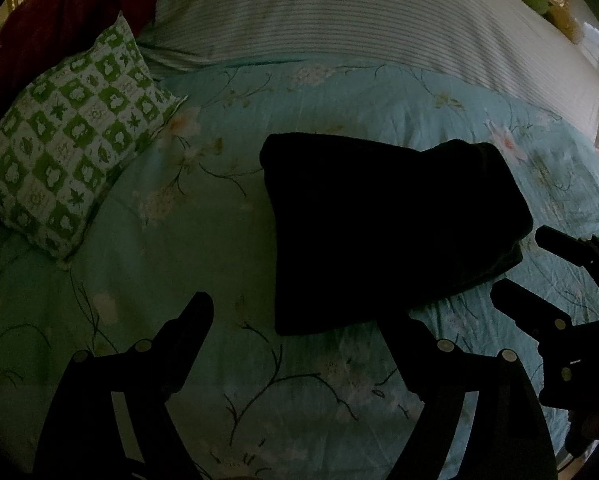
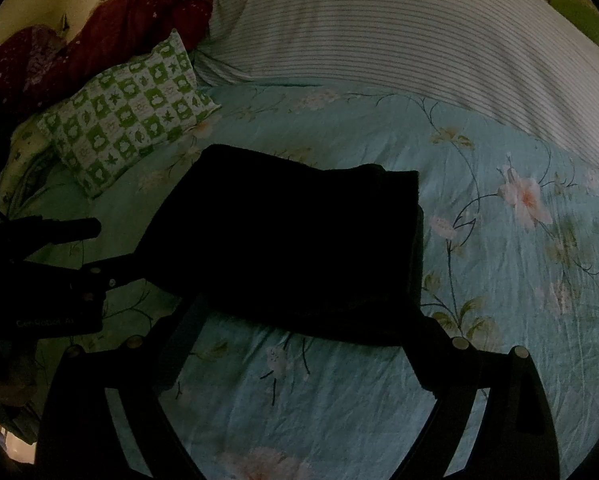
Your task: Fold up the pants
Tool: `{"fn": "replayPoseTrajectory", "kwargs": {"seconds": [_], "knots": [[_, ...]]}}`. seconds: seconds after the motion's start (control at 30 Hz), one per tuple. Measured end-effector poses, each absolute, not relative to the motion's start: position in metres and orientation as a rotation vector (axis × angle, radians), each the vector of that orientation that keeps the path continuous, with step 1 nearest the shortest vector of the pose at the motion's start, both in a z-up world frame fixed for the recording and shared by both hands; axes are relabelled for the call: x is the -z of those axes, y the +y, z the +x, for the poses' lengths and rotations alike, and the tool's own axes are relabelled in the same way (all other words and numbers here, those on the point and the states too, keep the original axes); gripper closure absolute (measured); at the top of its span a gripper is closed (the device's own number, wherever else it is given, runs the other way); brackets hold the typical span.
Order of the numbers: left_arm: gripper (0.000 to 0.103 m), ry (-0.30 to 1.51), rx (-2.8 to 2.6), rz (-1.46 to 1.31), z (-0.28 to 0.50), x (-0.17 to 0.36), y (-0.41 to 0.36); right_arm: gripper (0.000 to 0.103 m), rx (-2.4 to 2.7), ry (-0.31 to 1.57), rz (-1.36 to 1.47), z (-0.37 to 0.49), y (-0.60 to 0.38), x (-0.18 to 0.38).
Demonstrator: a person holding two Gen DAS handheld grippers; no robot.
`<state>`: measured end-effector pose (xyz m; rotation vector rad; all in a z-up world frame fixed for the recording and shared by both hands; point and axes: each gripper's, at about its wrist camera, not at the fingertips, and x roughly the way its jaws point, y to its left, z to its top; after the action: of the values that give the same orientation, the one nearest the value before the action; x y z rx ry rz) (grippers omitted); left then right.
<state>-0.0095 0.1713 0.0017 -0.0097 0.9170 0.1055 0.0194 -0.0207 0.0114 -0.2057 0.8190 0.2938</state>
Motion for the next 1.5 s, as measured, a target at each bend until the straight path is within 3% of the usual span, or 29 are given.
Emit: {"fn": "replayPoseTrajectory", "kwargs": {"seconds": [1.5], "knots": [[0.019,0.877,-0.15,0.04,0.006,-0.021,0.159,0.011,-0.291,0.778,-0.179,0.028,-0.03,-0.03]]}}
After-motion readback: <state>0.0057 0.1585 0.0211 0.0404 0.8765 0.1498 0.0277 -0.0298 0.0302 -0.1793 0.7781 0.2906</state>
